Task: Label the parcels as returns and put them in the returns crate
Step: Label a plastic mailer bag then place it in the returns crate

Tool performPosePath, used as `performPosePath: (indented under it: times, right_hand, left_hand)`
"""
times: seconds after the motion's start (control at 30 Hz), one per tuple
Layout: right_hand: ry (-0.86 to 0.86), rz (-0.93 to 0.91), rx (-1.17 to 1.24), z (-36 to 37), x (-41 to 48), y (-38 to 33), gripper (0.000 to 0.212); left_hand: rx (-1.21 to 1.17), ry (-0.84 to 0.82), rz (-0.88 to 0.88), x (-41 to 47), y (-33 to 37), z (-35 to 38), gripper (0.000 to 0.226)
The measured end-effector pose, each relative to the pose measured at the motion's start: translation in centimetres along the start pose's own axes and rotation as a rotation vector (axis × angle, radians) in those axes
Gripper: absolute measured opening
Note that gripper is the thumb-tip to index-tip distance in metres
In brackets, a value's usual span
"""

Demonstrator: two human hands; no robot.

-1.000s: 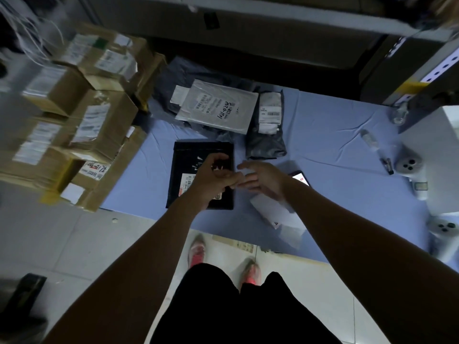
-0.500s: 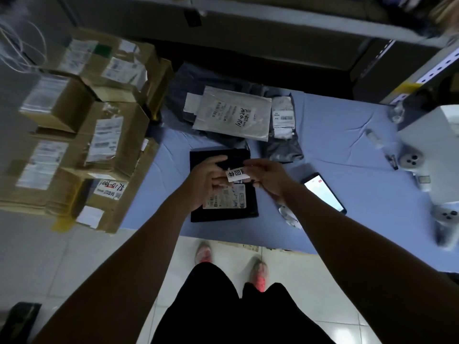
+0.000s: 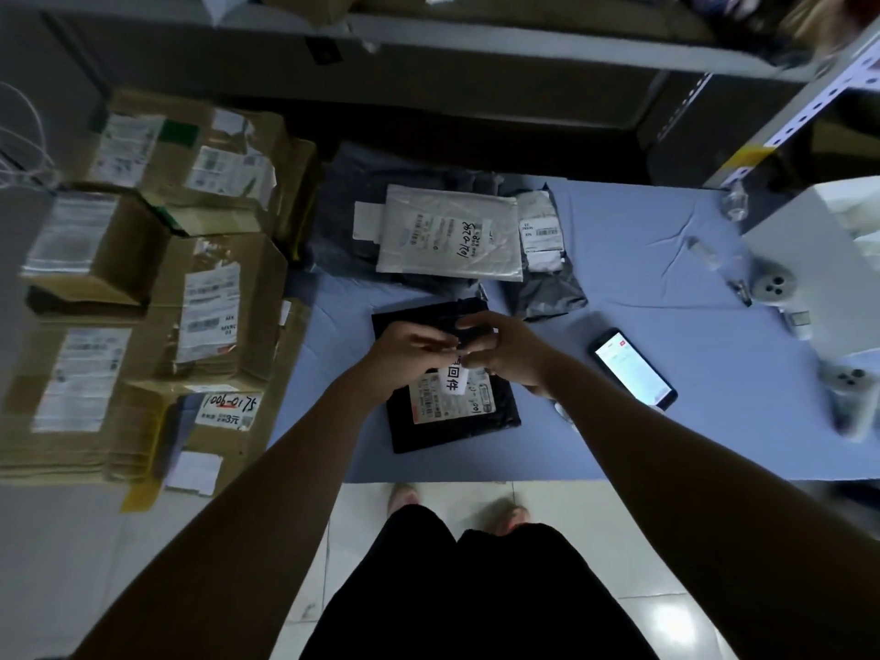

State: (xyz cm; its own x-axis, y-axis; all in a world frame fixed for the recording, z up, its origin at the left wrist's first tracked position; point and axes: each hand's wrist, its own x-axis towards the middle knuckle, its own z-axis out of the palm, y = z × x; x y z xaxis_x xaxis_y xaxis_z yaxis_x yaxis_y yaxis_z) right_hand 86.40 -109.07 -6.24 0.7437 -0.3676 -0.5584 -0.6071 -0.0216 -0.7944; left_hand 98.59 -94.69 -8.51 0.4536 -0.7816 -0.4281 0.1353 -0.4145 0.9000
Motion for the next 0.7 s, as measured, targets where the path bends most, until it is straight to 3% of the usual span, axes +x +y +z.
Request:
performPosePath:
  times: [0.1, 0.23, 0.37, 0.57, 0.7]
  right_hand:
    - [0.032, 0.046, 0.031, 0.5, 0.4, -0.1, 0.055]
    - [0.018, 0.132, 0.087, 1.2, 0.9, 0.3, 0.059]
    - [0.176, 0.164, 0.172, 1.8, 2.2, 0.9, 0.053]
    - [0.186, 0.127, 0.045, 2.6, 4.0, 0.9, 0.044]
    - [0.268, 0.055, -0.150, 3.6, 5.6, 1.4, 0.033]
  left_hand:
    - [0.023, 0.035, 0.026, 0.2, -0.1, -0.3, 0.022]
    - [-0.052, 0.228, 0.000, 0.5, -0.8, -0.2, 0.012]
    - [-0.145, 0.381, -0.056, 0.6, -2.3, 0.0, 0.007]
    - [-0.241, 0.524, -0.253, 1.2, -3.4, 0.7, 0.012]
    - [-0.117, 0.583, -0.217, 2.2, -4.4, 0.8, 0.018]
